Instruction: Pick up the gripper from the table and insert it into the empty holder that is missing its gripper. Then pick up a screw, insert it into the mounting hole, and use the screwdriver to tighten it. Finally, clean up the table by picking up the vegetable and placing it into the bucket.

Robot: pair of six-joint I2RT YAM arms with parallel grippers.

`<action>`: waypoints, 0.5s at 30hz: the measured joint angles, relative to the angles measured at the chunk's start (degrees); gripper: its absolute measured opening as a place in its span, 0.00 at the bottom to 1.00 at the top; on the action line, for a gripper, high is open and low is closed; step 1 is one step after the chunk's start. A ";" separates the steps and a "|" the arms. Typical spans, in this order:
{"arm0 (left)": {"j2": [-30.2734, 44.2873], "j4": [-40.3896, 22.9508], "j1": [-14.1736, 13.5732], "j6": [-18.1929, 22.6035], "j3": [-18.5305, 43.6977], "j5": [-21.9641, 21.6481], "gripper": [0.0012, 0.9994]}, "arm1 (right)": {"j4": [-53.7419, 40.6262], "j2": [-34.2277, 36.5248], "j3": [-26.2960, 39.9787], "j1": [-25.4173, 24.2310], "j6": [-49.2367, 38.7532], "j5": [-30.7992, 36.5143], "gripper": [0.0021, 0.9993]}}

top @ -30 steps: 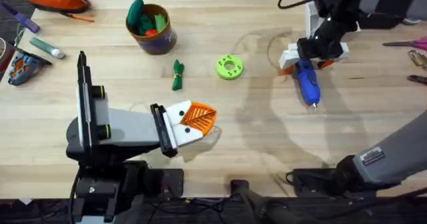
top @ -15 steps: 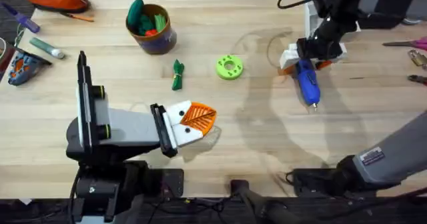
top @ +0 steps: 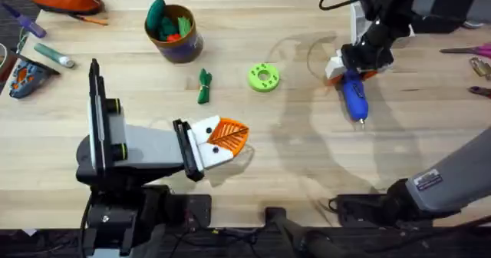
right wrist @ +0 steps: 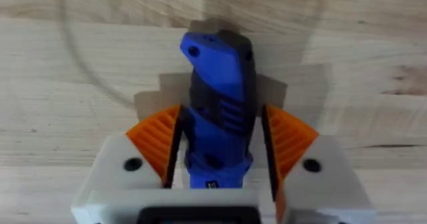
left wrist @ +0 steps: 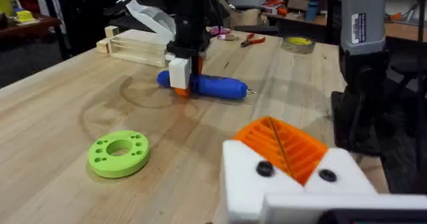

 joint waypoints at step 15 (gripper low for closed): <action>0.00 0.00 0.00 0.00 0.00 0.01 0.01 | 0.16 0.00 0.00 0.00 -0.01 0.40 0.40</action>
